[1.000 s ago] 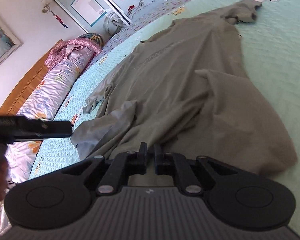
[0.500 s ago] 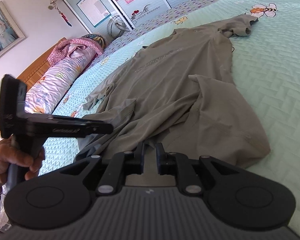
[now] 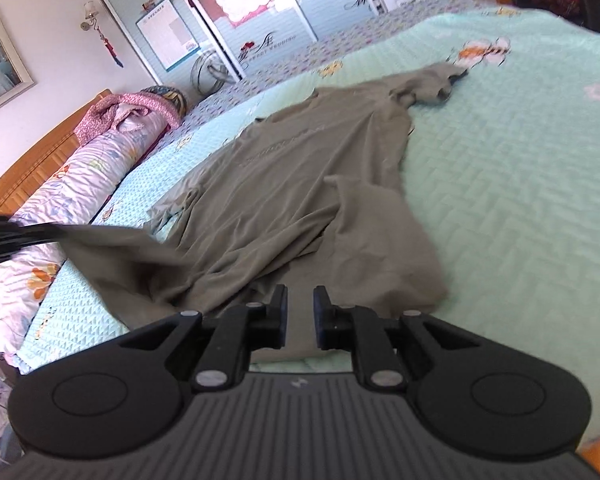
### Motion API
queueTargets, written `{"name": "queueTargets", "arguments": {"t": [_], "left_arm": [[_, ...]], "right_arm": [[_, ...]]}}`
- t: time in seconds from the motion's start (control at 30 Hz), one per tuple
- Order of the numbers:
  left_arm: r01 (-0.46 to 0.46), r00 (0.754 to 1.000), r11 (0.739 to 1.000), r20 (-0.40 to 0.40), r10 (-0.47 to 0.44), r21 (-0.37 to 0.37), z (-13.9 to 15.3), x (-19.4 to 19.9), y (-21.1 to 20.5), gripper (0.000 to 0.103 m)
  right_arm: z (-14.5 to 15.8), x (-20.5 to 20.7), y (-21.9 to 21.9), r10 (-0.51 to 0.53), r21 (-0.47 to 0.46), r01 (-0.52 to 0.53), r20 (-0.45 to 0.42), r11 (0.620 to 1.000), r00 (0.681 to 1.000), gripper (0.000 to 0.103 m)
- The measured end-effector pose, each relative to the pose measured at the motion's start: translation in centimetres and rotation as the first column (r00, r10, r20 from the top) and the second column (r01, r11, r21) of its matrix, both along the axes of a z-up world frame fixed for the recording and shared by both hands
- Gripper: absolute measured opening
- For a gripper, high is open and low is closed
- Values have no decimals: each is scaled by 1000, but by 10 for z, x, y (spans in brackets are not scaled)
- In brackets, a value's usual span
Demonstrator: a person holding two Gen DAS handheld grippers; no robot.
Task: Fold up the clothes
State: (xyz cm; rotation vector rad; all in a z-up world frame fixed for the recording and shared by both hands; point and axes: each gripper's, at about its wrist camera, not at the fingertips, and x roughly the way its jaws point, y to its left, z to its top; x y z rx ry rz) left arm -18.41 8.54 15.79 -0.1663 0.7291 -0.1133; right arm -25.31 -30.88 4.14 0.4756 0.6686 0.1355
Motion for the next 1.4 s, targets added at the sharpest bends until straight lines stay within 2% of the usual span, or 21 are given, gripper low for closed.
{"name": "queueTargets", "arguments": {"t": [0.07, 0.13, 0.2, 0.3, 0.57, 0.63, 0.7, 0.73, 0.83, 0.97, 1.0, 1.03, 1.07, 1.1, 1.17, 1.27, 1.4], "left_arm": [[-113, 993, 994, 26, 113, -17, 20, -35, 35, 0], [-134, 990, 991, -54, 133, -18, 2, -51, 51, 0], [-160, 979, 983, -144, 146, -88, -25, -57, 61, 0], [-183, 966, 978, -202, 160, -101, -51, -59, 60, 0], [-37, 983, 996, -182, 22, -83, -55, -41, 21, 0], [-20, 983, 996, -184, 4, -84, -58, -35, 10, 0], [6, 982, 997, -187, -20, -76, -64, -28, -3, 0], [20, 981, 997, -190, -34, -71, -67, -24, -9, 1], [68, 976, 994, -201, -84, -87, -75, -14, -25, 1], [82, 968, 991, -227, -104, -103, -84, -3, -36, 2], [86, 966, 990, -234, -109, -107, -86, 0, -39, 2], [89, 964, 990, -239, -113, -109, -87, 2, -40, 4], [92, 963, 990, -243, -117, -109, -87, 3, -40, 6], [94, 963, 990, -242, -118, -108, -87, 4, -40, 7], [92, 966, 990, -233, -114, -102, -87, 3, -37, 14], [92, 966, 990, -232, -114, -102, -87, 1, -31, 17], [120, 962, 986, -232, -144, -114, -90, -5, -31, 18]], "right_arm": [[-1, -4, -3, -7, -3, 7, -14, 1000, 1000, 16], [-4, -7, -3, -10, -8, 9, -28, 1000, 1000, 16], [-5, -10, -1, -9, -12, 9, -35, 1000, 999, 16], [-4, -11, 1, -10, -30, 9, -43, 1000, 999, 16], [10, -3, 3, 33, -98, -33, -4, 995, 999, 19], [14, 8, 6, 35, -138, -33, 14, 990, 999, 34], [17, 24, 11, 35, -195, -24, 54, 980, 998, 47], [18, 34, 13, 28, -230, -10, 73, 973, 997, 50], [14, 72, 22, 30, -344, 4, 92, 939, 995, 50], [-1, 127, 24, 35, -360, -25, 19, 933, 999, 50], [-7, 139, 23, 36, -348, -36, -7, 937, 999, 46], [-12, 145, 20, 27, -339, -38, -38, 940, 999, 11], [-16, 150, 16, 17, -330, -39, -71, 943, 997, 5], [-15, 142, 10, 2, -306, -21, -61, 952, 998, 1], [-5, 117, -6, -26, -237, 20, -24, 971, 999, 1], [18, 53, -44, -75, -75, 75, 6, 994, 997, 1], [18, -16, -75, -124, -42, 122, -72, 992, 990, 1]]}}
